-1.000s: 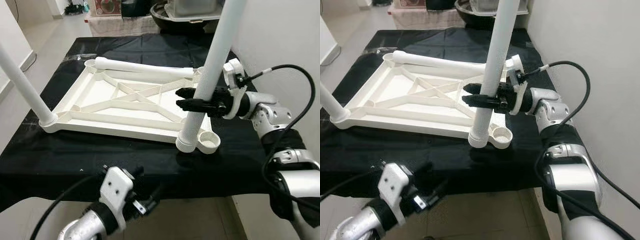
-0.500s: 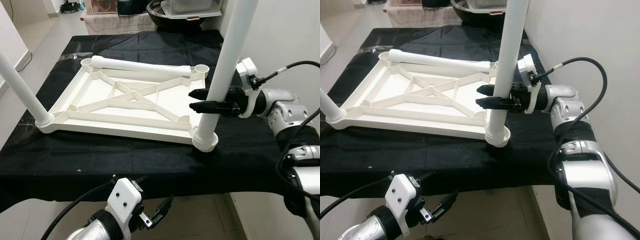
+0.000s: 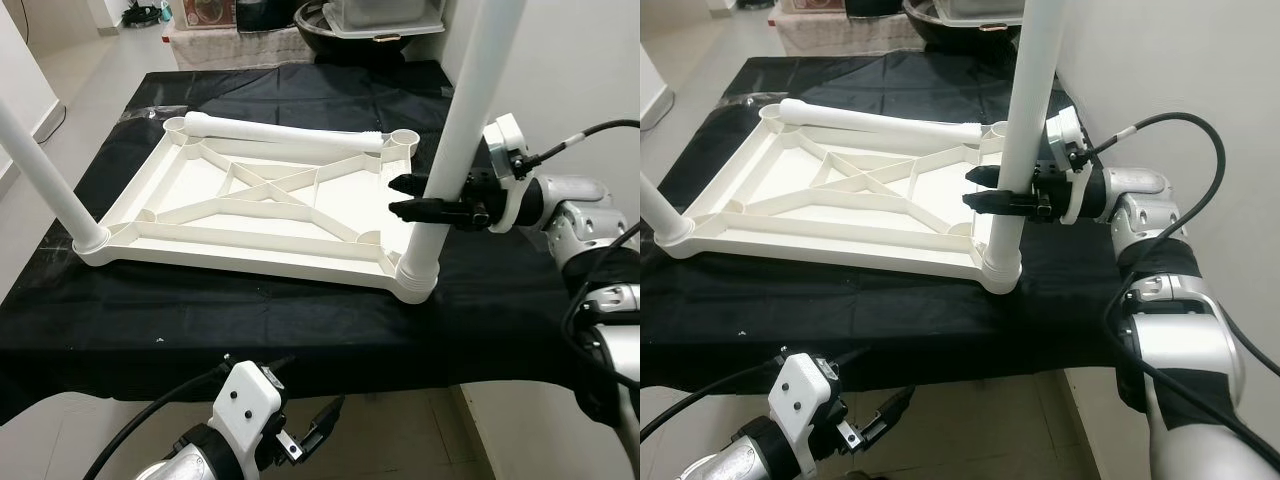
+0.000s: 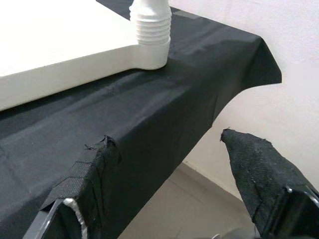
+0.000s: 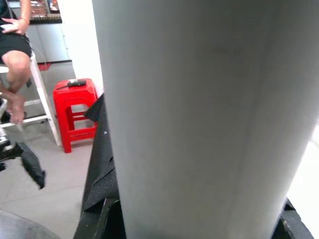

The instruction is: Building children table

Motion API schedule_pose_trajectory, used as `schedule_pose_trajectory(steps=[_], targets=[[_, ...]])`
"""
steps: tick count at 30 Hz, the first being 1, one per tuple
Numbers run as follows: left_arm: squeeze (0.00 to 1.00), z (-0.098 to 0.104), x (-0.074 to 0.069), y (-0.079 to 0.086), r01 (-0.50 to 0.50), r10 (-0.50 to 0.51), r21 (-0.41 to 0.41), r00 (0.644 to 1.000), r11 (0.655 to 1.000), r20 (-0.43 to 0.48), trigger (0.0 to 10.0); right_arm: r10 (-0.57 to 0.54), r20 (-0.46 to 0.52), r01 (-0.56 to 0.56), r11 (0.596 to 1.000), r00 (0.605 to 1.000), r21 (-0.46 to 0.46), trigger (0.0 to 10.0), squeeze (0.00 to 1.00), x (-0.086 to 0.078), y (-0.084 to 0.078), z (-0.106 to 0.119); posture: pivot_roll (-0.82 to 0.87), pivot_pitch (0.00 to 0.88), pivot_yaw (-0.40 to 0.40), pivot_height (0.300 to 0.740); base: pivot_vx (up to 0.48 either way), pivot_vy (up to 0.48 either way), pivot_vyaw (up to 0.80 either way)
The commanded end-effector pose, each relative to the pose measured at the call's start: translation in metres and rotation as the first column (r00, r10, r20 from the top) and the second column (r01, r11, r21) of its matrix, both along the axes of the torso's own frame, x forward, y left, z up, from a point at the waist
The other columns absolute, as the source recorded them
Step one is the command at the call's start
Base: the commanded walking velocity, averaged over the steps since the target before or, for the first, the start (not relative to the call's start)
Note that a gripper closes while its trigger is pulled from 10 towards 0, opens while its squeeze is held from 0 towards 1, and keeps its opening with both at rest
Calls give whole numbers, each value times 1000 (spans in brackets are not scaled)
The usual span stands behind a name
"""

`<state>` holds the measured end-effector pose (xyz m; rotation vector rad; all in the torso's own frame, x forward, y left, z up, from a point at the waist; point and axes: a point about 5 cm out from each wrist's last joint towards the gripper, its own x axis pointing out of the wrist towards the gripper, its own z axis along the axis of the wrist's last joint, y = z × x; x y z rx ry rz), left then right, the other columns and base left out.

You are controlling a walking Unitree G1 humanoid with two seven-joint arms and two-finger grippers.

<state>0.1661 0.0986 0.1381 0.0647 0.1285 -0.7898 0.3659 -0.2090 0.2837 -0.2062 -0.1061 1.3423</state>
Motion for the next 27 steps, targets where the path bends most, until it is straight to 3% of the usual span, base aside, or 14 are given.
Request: schedule_pose_trajectory(steps=[1,11,15,27], targets=[[0,-2,-4,1,17,-17,27,1000,999,-3,10000,-16,-21,15,1000,1000,-25,10000,0,1,0,-8,181,210,-2,740,0,0,0],[0,-1,-8,1,19,-19,24,1000,1000,-12,10000,-23,-10,23,999,1000,-29,10000,0,3,4,-12,184,226,3,740,0,0,0],[0,-1,-10,1,20,-20,24,1000,1000,-18,10000,32,-41,-34,997,999,-62,10000,0,0,8,-19,189,233,2,740,0,0,0],[0,-3,-12,1,27,-26,23,999,999,-27,10000,28,-66,-36,991,997,-125,10000,0,-2,2,-23,181,219,6,740,0,0,0]])
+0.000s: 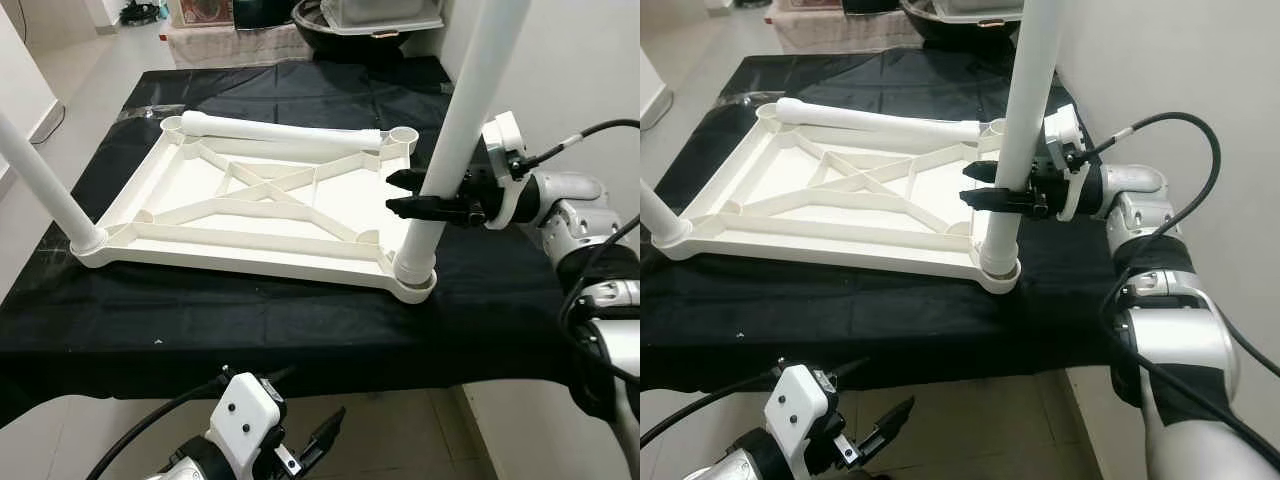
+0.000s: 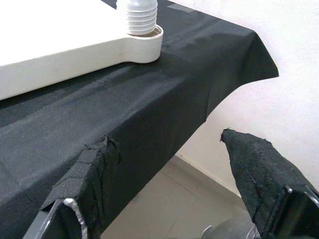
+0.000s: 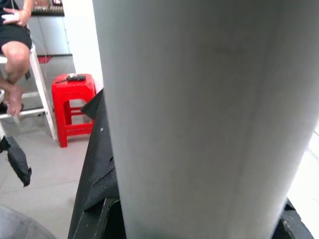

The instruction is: Building children table

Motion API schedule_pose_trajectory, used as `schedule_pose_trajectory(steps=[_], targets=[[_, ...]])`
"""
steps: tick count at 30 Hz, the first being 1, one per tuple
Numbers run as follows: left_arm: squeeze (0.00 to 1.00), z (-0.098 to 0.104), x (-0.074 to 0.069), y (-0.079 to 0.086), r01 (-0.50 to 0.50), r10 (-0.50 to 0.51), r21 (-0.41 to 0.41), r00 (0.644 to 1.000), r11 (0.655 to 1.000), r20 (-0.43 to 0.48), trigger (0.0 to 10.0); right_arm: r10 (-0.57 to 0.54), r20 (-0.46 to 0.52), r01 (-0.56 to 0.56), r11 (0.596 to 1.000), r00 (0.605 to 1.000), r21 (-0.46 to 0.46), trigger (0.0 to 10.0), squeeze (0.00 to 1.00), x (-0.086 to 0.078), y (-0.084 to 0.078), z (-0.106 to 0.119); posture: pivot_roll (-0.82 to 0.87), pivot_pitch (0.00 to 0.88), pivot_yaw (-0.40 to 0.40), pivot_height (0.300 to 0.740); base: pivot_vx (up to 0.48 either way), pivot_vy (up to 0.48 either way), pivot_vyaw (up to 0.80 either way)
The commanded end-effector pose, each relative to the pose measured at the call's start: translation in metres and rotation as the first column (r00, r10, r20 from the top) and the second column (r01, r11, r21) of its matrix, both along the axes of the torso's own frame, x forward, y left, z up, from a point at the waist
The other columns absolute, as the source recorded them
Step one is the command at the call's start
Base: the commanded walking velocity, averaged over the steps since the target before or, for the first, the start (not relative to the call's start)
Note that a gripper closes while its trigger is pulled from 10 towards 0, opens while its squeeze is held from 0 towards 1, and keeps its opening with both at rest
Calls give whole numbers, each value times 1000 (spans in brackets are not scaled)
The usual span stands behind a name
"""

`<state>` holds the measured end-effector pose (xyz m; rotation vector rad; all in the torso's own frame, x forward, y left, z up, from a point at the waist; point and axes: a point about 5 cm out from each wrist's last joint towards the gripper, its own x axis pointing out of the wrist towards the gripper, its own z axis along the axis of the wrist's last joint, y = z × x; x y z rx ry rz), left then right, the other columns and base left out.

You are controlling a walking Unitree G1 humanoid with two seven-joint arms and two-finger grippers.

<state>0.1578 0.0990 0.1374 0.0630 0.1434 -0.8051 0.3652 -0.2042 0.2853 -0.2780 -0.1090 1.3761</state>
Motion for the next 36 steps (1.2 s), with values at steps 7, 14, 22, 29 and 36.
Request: schedule_pose_trajectory(steps=[7,14,22,29,36], targets=[[0,-4,-2,0,16,-16,21,1000,1000,-14,10000,4,-108,-13,997,994,-81,10000,0,-4,-2,-25,176,207,9,740,0,0,0],[0,-5,-2,0,16,-15,21,1000,1000,-16,10000,32,-112,-39,997,993,-62,10000,0,-6,1,-23,172,201,6,740,0,0,0],[0,-4,-1,-1,17,-16,19,1000,1000,-12,10000,114,-147,-100,990,983,102,10000,0,-4,23,-32,183,204,-1,740,0,0,0],[0,-3,-1,-2,15,-14,21,1000,1000,-8,10000,139,-191,-90,965,972,244,10000,0,0,32,-34,189,210,-4,740,0,0,0],[0,-2,0,-2,11,-11,23,1000,1000,-1,10000,172,-258,-107,963,951,249,10000,0,-1,44,-52,190,217,-6,740,0,0,0]])
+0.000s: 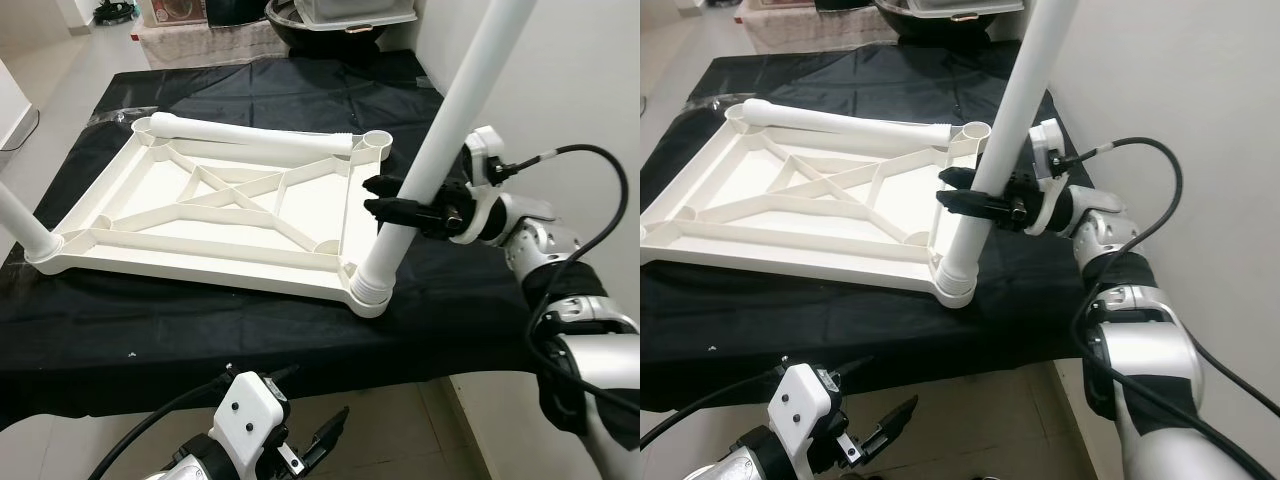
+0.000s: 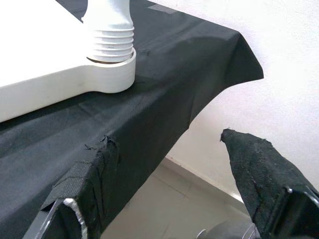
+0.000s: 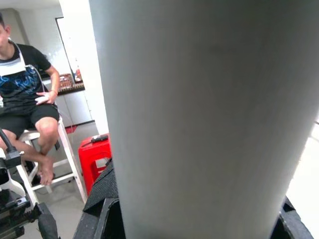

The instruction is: Building children table

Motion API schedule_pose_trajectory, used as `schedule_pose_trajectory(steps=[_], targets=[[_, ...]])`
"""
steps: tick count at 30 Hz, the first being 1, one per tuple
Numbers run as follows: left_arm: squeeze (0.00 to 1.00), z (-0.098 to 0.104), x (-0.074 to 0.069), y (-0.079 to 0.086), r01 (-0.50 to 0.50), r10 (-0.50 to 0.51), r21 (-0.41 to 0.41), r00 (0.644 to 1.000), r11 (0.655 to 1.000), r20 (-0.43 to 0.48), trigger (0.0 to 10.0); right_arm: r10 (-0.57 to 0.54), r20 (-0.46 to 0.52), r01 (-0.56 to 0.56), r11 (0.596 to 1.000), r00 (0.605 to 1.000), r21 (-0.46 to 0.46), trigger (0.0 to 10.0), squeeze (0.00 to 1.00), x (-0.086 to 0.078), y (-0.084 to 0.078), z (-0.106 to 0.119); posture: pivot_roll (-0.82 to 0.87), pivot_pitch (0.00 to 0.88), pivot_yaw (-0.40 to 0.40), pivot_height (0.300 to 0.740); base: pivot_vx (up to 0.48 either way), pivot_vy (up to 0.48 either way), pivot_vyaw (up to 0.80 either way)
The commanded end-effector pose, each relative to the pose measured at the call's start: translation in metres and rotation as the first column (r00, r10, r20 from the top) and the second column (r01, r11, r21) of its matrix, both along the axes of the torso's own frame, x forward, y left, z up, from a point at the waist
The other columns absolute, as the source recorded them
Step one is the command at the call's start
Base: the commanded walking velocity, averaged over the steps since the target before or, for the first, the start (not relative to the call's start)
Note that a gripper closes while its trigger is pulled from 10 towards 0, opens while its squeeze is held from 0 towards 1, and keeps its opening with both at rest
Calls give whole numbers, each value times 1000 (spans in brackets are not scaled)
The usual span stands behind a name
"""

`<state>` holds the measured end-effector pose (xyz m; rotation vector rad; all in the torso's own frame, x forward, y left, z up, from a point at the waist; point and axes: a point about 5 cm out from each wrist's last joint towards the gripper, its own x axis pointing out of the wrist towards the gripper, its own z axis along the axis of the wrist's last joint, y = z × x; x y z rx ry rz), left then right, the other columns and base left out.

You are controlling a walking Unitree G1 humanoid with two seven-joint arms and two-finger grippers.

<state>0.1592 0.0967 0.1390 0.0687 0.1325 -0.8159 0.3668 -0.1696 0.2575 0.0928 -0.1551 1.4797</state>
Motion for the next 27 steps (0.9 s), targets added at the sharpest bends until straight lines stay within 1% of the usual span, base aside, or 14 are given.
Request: schedule_pose_trajectory(steps=[1,2,4,7,8,9,10,12,17,19,21,22,24,27], targets=[[0,-3,-2,1,-1,1,22,1000,1000,-12,10000,38,-83,-41,998,996,-40,10000,0,-3,9,-24,190,217,-6,740,0,0,0],[0,-3,-2,1,-1,1,22,1000,1000,-12,10000,38,-83,-41,998,996,-40,10000,0,-3,9,-24,190,217,-6,740,0,0,0],[0,-4,-1,0,-2,2,22,1000,1000,-10,10000,59,-55,-65,992,997,-107,10000,0,-6,16,-28,184,217,-5,740,0,0,0],[0,-4,-1,0,-2,2,22,1000,1000,-10,10000,59,-55,-65,992,997,-107,10000,0,-6,16,-28,184,217,-5,740,0,0,0],[0,-4,0,0,-1,1,22,1000,1000,-9,10000,64,-38,-69,984,997,-162,10000,0,-7,18,-31,182,217,-4,740,0,0,0],[0,-4,0,0,-1,1,22,1000,1000,-9,10000,64,-38,-69,984,997,-162,10000,0,-7,18,-31,182,217,-4,740,0,0,0],[0,-4,0,0,0,1,21,1000,1000,-9,10000,68,-21,-71,974,997,-214,10000,0,-8,20,-33,178,216,-4,740,0,0,0],[0,-4,1,0,-1,1,20,1000,1000,-8,10000,87,-9,-86,966,996,-243,10000,0,-9,23,-32,176,216,-4,740,0,0,0],[0,-4,2,0,-4,4,19,1000,1000,-5,10000,147,2,-141,953,989,-269,10000,0,-8,36,-23,174,216,-8,740,0,0,0],[0,-4,2,0,-4,4,19,1000,1000,-5,10000,147,2,-141,953,989,-269,10000,0,-8,36,-23,174,216,-8,740,0,0,0],[0,-4,2,-1,-5,5,19,1000,1000,-3,10000,179,5,-170,940,984,-295,10000,0,-8,45,-21,179,219,-12,740,0,0,0],[0,-4,2,-1,-5,5,19,1000,1000,-3,10000,179,5,-170,940,984,-295,10000,0,-8,45,-21,179,219,-12,740,0,0,0],[0,-4,1,-1,-8,8,18,1000,1000,-3,10000,210,-3,-199,925,978,-322,10000,0,-7,58,-21,182,225,-18,740,0,0,0],[0,-3,1,-1,-11,11,18,1000,1000,-2,10000,229,-10,-219,918,973,-331,10000,0,-6,66,-22,185,228,-22,740,0,0,0]])
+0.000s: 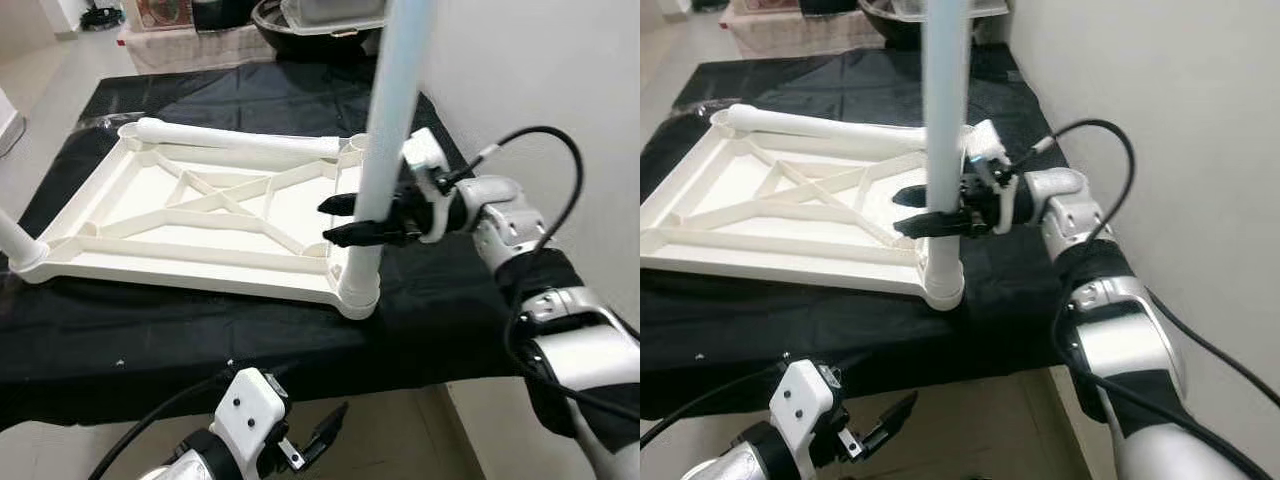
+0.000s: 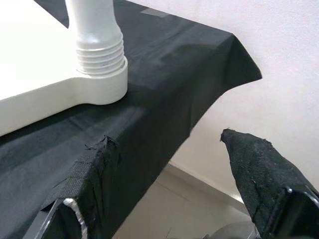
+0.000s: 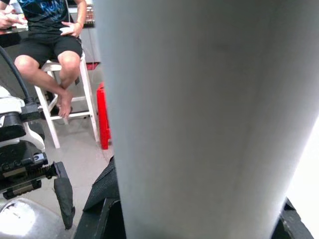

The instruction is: Building children table

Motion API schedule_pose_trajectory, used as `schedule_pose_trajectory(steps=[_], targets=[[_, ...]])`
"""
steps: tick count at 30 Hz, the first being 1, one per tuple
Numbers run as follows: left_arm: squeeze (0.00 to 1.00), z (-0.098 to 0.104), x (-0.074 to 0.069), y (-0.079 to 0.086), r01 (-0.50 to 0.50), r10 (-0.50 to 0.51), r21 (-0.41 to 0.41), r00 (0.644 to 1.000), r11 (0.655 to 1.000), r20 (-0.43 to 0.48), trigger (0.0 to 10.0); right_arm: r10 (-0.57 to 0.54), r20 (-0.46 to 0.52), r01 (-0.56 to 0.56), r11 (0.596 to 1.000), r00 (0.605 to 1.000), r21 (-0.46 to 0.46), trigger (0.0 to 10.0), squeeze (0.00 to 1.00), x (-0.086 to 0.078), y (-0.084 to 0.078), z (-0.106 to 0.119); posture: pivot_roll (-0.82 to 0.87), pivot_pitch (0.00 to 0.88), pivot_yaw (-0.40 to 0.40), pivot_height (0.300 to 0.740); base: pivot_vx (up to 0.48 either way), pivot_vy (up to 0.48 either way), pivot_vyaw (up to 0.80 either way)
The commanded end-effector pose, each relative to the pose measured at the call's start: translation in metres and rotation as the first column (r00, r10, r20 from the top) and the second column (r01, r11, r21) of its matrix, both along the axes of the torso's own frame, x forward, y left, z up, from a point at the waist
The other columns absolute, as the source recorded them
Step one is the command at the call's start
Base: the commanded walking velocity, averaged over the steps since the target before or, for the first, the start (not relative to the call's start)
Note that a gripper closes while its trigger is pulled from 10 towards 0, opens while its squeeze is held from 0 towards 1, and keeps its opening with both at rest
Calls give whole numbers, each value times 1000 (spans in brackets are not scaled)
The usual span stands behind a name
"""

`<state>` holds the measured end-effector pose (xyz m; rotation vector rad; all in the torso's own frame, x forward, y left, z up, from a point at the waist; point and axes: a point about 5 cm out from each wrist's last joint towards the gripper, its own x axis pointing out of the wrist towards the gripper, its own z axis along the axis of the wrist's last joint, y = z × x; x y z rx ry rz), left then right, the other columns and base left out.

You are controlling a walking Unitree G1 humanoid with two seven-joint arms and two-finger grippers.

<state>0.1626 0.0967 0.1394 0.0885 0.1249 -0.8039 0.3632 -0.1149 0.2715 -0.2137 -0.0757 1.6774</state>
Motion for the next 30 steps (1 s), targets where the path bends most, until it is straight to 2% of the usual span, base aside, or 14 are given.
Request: schedule_pose_trajectory(steps=[1,11,17,22,24,25,26,27,28,30], targets=[[0,-4,-3,-1,-2,2,1,1000,1000,-18,10000,27,-118,-37,996,993,-86,10000,0,-3,14,-37,188,230,-24,740,0,0,0],[0,-3,-4,-2,-1,1,-4,1000,1000,-21,10000,61,-114,-68,996,992,-59,10000,0,-6,21,-38,191,236,-25,740,0,0,0],[0,-3,-6,-2,-1,1,-2,1000,1000,-22,10000,110,-66,-118,984,992,-132,10000,0,-10,29,-43,205,232,-26,740,0,0,0],[0,-4,-7,-1,0,0,0,1000,1000,-26,10000,103,-52,-110,981,993,-158,10000,0,-8,32,-46,199,223,-23,740,0,0,0],[0,-4,-7,-1,2,-2,1,1000,1000,-27,10000,71,-58,-80,983,996,-166,10000,0,-6,29,-49,200,218,-23,740,0,0,0],[0,-5,-7,-2,4,-4,1,1000,1000,-28,10000,-9,-64,-1,986,998,-167,10000,0,-1,27,-52,192,213,-21,740,0,0,0],[0,-5,-7,-2,4,-4,1,1000,1000,-28,10000,-9,-64,-1,986,998,-167,10000,0,-1,27,-52,192,213,-21,740,0,0,0],[0,-5,-6,-2,5,-5,2,1000,1000,-28,10000,-66,-67,54,984,996,-168,10000,0,2,25,-55,192,213,-21,740,0,0,0],[0,-5,-6,-2,5,-5,2,1000,1000,-28,10000,-66,-67,54,984,996,-168,10000,0,2,25,-55,192,213,-21,740,0,0,0],[0,-6,-5,-2,5,-5,0,1000,1000,-28,10000,-207,-100,192,972,973,-137,10000,0,8,18,-59,183,202,-21,740,0,0,0]])
